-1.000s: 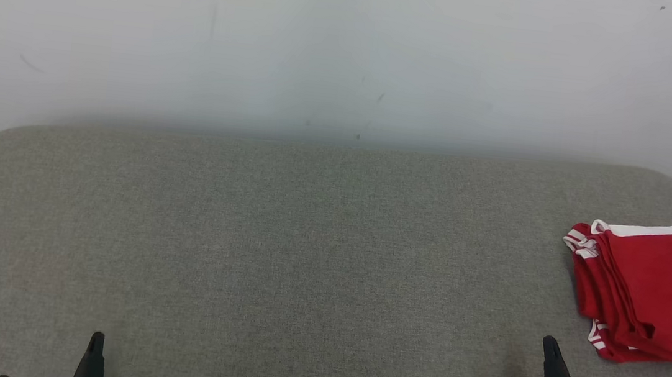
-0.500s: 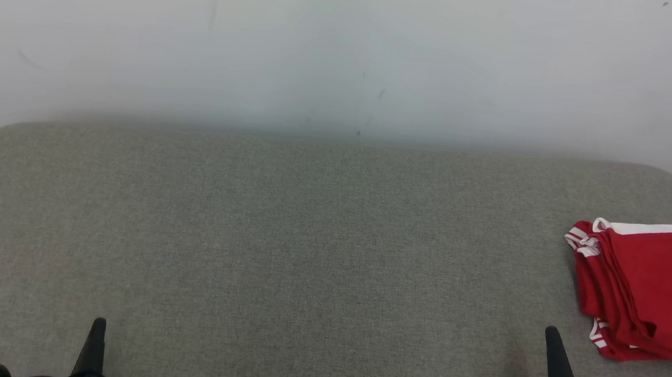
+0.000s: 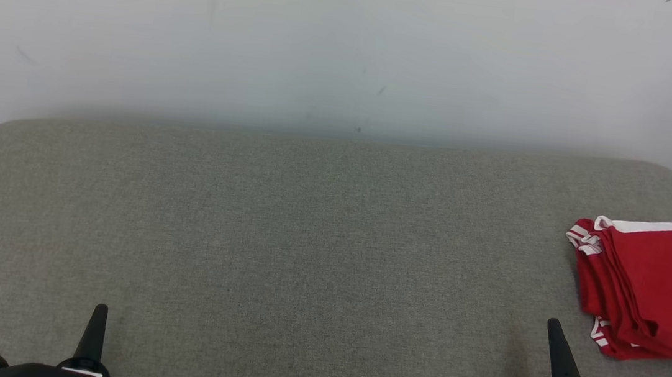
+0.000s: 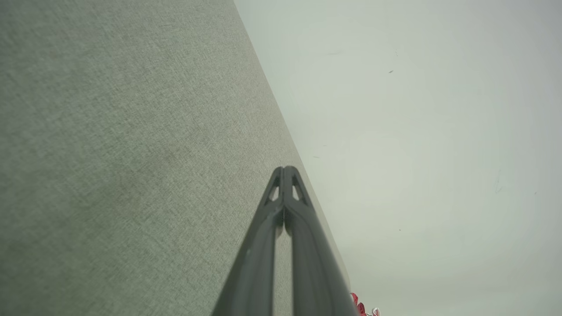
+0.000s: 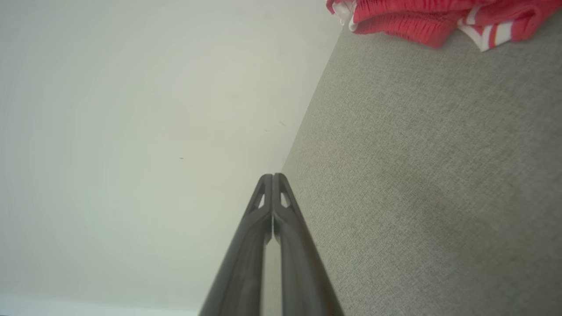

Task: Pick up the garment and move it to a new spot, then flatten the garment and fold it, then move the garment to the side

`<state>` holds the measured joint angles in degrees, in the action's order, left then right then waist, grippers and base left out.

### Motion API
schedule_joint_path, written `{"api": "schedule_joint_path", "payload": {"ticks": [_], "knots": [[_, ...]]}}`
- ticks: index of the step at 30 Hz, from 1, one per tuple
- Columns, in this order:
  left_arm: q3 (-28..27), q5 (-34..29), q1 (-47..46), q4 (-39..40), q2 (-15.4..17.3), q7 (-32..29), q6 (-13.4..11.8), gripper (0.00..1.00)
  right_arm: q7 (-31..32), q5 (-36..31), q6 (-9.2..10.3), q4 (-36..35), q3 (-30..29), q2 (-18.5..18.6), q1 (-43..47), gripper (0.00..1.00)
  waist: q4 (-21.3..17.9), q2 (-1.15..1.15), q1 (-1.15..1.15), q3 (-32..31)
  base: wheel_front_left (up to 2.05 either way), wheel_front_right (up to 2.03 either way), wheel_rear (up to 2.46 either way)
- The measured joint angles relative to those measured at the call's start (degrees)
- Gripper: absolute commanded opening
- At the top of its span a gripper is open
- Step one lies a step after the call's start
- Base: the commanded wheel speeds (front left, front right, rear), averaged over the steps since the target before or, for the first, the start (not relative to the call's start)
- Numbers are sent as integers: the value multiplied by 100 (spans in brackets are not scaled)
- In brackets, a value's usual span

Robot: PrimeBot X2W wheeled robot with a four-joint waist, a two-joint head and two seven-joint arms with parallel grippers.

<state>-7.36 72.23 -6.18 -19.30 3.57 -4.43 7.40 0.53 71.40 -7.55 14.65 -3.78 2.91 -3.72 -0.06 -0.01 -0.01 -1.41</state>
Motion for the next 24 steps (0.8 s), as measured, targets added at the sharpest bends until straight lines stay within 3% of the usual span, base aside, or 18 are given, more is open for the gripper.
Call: {"api": "schedule_joint_path", "payload": {"ticks": [24], "knots": [[-132,1004,-243,2,-34,-372,0,0,65,1122,1,-8,-3,0,-167,0,2,1,0,78,0,0,0]]}}
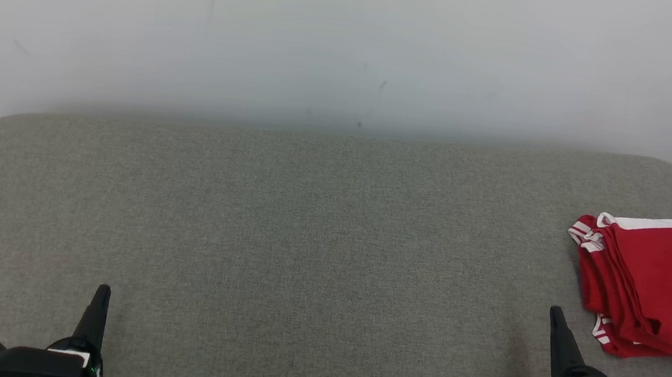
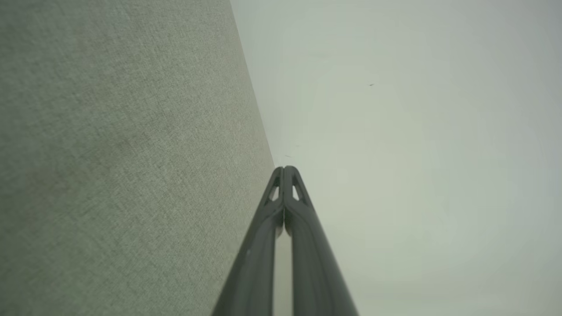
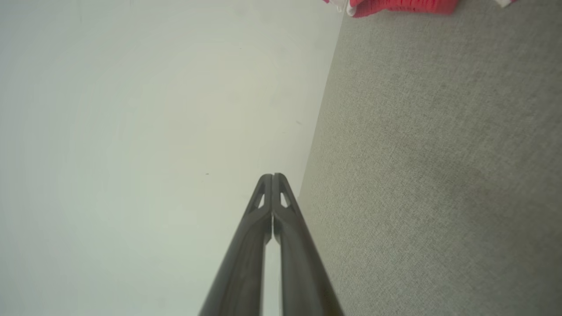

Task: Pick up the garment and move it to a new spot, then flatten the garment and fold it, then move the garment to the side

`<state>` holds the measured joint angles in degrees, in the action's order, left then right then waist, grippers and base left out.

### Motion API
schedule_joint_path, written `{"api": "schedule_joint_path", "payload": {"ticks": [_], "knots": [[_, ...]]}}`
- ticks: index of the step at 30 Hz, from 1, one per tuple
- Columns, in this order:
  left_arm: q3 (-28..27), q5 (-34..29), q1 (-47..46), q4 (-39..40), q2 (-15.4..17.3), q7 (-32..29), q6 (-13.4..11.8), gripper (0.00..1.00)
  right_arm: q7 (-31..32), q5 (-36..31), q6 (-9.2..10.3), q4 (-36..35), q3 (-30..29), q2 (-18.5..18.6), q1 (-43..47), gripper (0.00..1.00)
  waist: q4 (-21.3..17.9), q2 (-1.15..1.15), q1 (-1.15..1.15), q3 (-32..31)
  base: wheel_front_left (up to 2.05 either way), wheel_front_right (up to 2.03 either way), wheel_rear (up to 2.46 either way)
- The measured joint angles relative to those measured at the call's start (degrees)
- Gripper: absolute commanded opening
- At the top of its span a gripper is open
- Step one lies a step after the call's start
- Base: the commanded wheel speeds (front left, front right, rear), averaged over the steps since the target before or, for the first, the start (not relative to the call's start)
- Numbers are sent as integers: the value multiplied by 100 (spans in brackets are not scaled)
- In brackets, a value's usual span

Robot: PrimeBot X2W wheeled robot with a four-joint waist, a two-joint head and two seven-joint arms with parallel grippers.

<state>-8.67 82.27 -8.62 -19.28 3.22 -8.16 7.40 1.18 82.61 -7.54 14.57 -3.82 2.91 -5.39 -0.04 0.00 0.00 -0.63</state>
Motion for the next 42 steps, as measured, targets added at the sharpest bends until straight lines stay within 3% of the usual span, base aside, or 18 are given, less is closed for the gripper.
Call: {"api": "schedule_joint_path", "payload": {"ticks": [25,42], "knots": [[-111,839,-230,2,-29,-308,1,0,58,972,0,-4,-1,0,-142,0,2,0,0,80,0,0,0],[-115,893,-238,2,-32,-312,1,0,60,1006,0,-4,-2,0,-147,0,2,0,1,82,0,0,0]]}}
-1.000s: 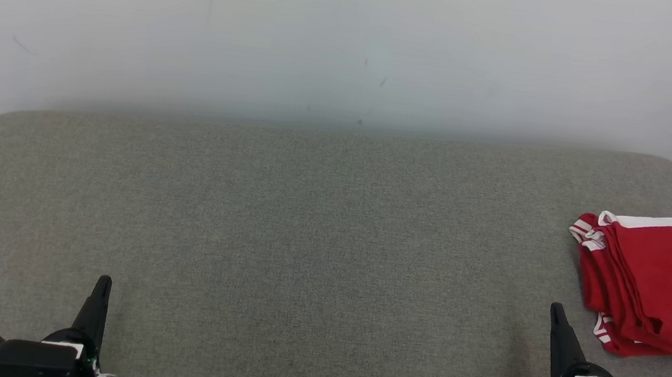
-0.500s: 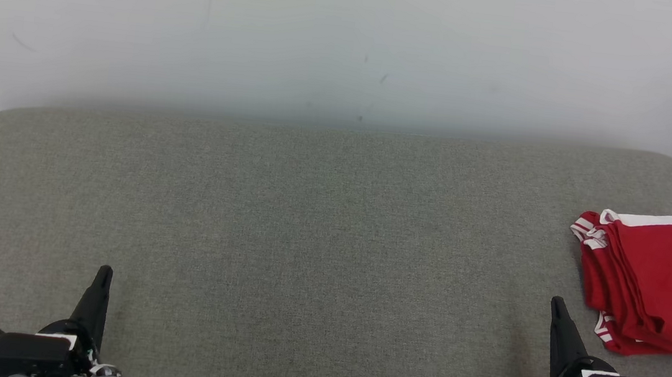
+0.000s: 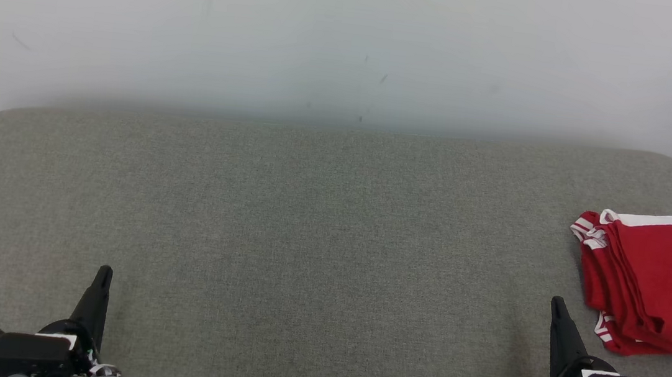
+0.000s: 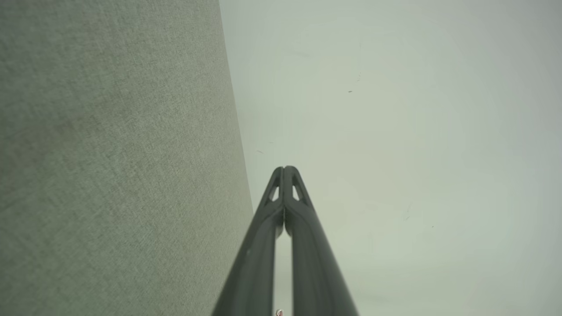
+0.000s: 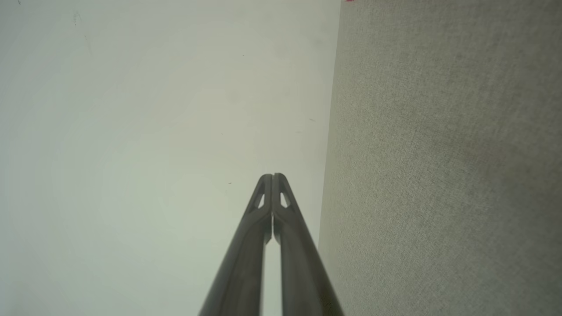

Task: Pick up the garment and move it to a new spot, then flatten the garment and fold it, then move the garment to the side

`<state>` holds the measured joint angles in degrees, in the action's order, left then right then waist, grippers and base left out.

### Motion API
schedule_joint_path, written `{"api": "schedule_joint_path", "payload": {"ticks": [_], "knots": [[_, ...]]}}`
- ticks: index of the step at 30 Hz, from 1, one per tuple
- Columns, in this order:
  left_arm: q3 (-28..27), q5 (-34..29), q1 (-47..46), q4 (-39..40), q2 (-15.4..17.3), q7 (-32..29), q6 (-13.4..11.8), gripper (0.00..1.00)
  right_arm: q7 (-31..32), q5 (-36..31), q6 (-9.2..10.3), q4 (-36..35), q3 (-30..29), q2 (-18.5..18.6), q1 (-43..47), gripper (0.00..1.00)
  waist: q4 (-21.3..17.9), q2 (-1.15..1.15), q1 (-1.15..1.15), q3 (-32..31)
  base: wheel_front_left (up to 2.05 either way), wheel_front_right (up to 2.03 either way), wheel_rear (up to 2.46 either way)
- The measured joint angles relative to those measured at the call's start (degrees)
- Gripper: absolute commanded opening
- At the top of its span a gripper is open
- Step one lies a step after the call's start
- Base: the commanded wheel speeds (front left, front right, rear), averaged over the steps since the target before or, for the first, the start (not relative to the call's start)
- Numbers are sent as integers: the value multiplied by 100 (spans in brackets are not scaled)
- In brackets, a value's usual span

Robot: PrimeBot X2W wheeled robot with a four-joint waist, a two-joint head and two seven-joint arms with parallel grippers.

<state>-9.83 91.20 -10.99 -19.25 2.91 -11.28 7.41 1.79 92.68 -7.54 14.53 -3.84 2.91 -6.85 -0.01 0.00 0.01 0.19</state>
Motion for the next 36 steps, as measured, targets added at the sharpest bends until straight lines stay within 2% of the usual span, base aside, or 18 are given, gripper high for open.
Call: {"api": "schedule_joint_path", "payload": {"ticks": [36], "knots": [[0,0,-1,0,0,0,0,0,0,0,0,0,1,0,-1,0,0,0,0,0,0,0,0]]}}
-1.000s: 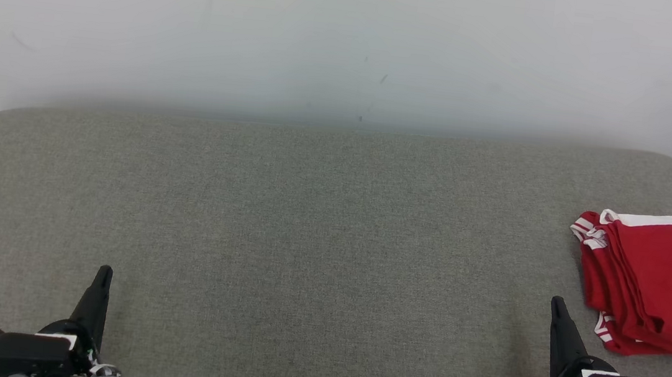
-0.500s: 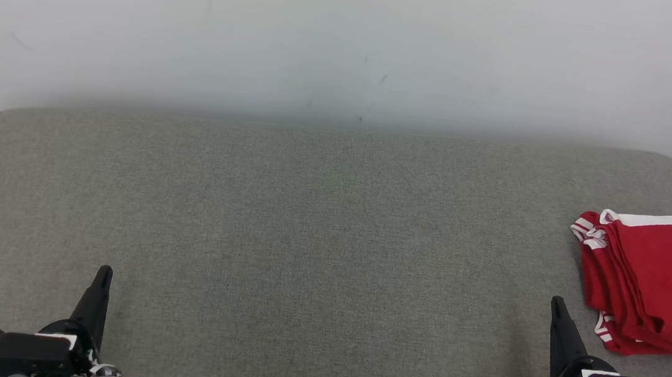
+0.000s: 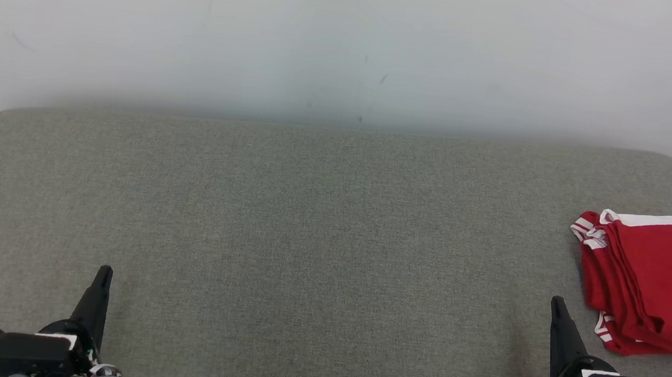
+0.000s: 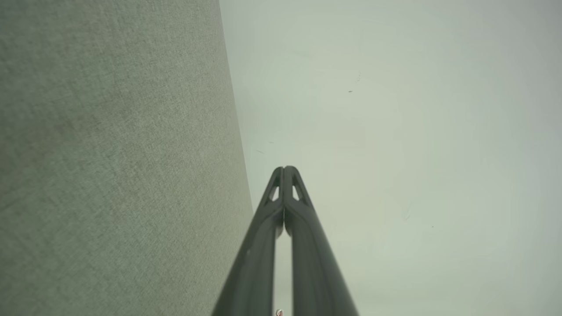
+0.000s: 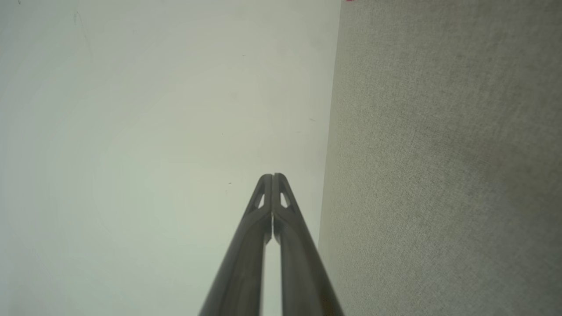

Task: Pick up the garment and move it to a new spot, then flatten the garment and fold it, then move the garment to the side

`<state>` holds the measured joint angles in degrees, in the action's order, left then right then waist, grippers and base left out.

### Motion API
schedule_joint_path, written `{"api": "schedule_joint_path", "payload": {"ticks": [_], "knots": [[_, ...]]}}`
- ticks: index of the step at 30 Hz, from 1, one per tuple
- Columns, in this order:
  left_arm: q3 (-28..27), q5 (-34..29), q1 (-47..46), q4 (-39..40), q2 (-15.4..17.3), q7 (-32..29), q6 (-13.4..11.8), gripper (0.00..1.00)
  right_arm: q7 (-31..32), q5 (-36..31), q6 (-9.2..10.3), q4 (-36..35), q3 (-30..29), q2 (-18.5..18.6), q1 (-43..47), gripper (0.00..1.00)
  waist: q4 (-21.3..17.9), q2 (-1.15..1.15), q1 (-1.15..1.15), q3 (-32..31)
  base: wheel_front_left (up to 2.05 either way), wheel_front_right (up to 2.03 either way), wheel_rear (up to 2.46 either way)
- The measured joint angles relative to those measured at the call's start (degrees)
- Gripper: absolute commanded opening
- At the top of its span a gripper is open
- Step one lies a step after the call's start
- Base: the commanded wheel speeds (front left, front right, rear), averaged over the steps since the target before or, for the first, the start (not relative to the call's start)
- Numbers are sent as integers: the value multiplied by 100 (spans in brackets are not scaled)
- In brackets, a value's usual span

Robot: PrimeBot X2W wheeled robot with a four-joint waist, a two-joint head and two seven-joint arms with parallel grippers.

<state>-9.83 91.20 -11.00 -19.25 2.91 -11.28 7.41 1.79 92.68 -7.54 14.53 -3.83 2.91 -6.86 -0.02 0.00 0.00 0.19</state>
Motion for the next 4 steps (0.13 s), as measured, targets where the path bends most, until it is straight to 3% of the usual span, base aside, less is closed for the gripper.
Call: {"api": "schedule_joint_path", "payload": {"ticks": [4], "knots": [[1,0,0,0,0,0,0,0,0,0,0,0,0,0,0,0,0,0,0,0,0,0,0]]}}
